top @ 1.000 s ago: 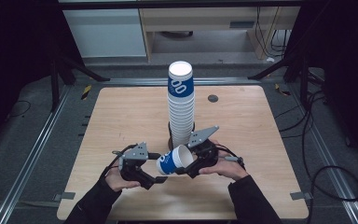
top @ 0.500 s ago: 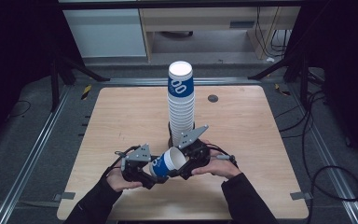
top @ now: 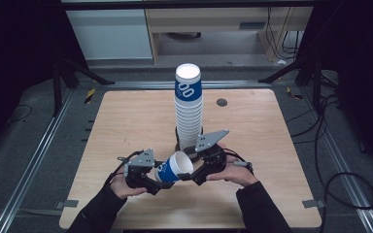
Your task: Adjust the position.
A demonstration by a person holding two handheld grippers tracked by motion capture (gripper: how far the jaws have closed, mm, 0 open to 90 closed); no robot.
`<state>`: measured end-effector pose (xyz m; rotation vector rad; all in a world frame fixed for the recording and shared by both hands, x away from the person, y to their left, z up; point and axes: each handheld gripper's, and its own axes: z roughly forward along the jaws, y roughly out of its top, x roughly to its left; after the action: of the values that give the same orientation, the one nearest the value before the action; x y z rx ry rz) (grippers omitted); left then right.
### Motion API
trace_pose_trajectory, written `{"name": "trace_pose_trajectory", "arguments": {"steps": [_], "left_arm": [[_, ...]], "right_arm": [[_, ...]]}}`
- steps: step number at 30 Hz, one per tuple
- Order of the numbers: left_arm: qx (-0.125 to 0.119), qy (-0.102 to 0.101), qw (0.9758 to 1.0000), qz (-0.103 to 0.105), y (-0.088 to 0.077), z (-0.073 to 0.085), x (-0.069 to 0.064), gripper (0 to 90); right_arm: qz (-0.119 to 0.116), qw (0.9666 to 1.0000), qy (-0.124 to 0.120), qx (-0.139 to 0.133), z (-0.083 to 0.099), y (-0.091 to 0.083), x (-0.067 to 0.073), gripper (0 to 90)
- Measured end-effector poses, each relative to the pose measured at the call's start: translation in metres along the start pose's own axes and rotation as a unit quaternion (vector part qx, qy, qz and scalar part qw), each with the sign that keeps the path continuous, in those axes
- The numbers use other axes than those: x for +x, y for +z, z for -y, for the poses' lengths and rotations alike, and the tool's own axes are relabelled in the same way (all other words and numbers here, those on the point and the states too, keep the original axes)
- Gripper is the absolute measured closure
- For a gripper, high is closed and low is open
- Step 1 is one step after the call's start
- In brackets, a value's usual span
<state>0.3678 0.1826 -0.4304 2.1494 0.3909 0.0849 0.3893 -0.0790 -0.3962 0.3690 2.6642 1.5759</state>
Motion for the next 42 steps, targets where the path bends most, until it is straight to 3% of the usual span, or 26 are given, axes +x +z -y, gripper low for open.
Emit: {"name": "trace_pose_trajectory", "arguments": {"steps": [8,13,18,26,33,42], "left_arm": [[-0.03,-0.017,0.9994,-0.009,-0.012,0.002,0.008,26.0],[-0.065,-0.021,0.9975,-0.017,-0.02,0.0,0.007,26.0],[-0.096,-0.024,0.9948,-0.023,-0.024,-0.003,0.003,26.1],[-0.123,-0.026,0.9918,-0.023,-0.02,-0.009,-0.003,26.1],[-0.119,-0.021,0.9925,-0.02,-0.009,-0.011,-0.008,26.1],[-0.104,-0.016,0.9944,-0.011,0.004,-0.012,-0.013,26.1]], "right_arm": [[0.052,0.9974,0.02,-0.045,0.014,-0.035,-0.003,8.1],[0.067,0.9948,0.038,-0.066,0.023,-0.048,-0.004,8.1],[0.074,0.9925,0.047,-0.085,0.028,-0.05,-0.003,8.0],[0.038,0.9936,0.046,-0.096,0.024,-0.037,0.002,8.4],[0.012,0.9929,0.049,-0.108,0.021,-0.028,0.005,8.8],[-0.003,0.993,0.052,-0.106,0.019,-0.016,0.006,9.3]]}}
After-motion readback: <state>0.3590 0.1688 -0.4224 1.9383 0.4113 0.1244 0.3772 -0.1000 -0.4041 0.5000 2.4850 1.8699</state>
